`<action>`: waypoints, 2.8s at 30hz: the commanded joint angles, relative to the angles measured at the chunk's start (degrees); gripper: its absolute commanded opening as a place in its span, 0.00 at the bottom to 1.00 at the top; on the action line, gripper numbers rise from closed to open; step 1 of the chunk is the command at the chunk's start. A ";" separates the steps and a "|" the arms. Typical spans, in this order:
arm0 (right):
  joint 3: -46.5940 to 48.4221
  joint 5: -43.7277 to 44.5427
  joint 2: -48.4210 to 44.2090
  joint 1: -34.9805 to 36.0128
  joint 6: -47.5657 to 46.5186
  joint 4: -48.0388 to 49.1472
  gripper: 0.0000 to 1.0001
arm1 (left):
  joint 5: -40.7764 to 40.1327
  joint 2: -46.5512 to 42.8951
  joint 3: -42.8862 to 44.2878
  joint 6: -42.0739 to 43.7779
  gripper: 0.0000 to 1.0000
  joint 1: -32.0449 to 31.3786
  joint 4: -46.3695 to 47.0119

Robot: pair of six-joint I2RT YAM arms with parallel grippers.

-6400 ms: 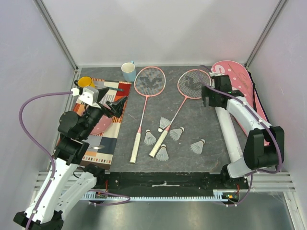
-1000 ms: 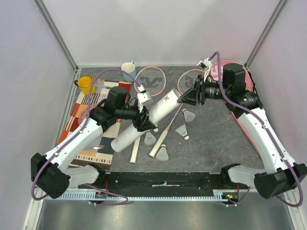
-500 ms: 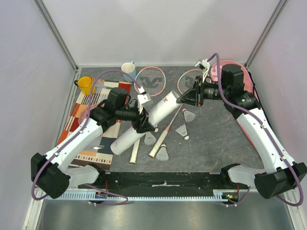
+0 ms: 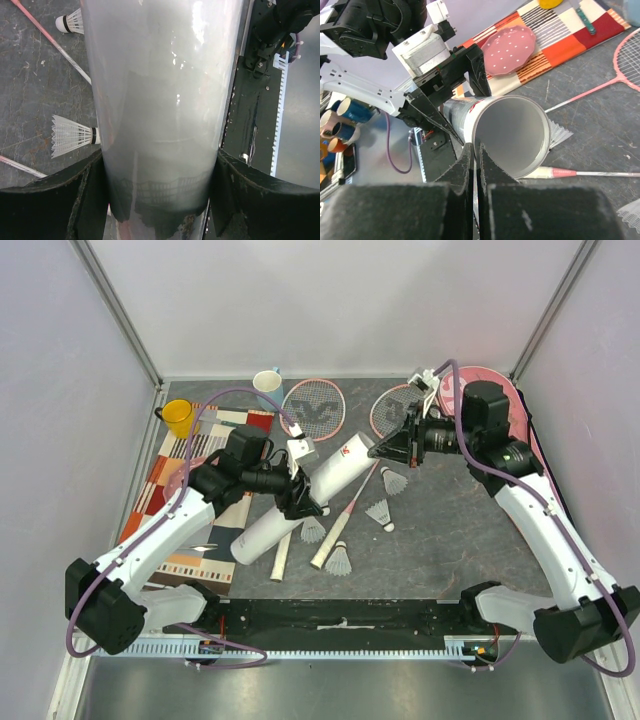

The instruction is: Pack up the badminton gear

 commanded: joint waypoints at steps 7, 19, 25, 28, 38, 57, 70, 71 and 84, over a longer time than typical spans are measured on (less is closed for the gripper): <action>-5.22 10.87 -7.89 -2.67 6.74 5.83 0.00 | -0.69 -2.02 -0.74 4.08 0.50 -0.22 5.16; -9.27 5.42 -10.26 -8.39 14.21 13.30 0.00 | 0.10 -1.50 -0.83 3.99 0.41 -0.22 5.07; -10.93 4.53 -12.10 -10.23 20.88 20.33 0.00 | 0.28 -1.67 -0.83 4.17 0.40 -0.22 4.81; -11.55 5.41 -12.46 -11.82 22.74 21.30 0.00 | 0.28 -1.85 -0.83 4.08 0.40 -0.14 4.90; -16.03 6.56 -12.99 -14.02 31.35 28.42 0.00 | 0.80 -2.46 -0.83 3.99 0.39 -0.22 5.07; -18.13 61.21 1.68 -13.05 11.03 -8.24 0.00 | -1.39 -11.32 -4.43 -0.75 0.41 -0.22 13.32; -32.64 69.85 12.59 -9.98 17.39 6.80 0.06 | -4.38 -17.49 -7.94 -3.12 0.43 -0.22 18.96; -32.91 67.58 12.50 -9.98 16.60 8.02 0.22 | -4.29 -17.40 -7.86 -3.04 0.43 -0.22 18.96; -36.41 41.02 5.29 -1.98 18.75 28.31 0.76 | -2.89 -17.67 -7.77 -3.57 0.45 -0.22 18.96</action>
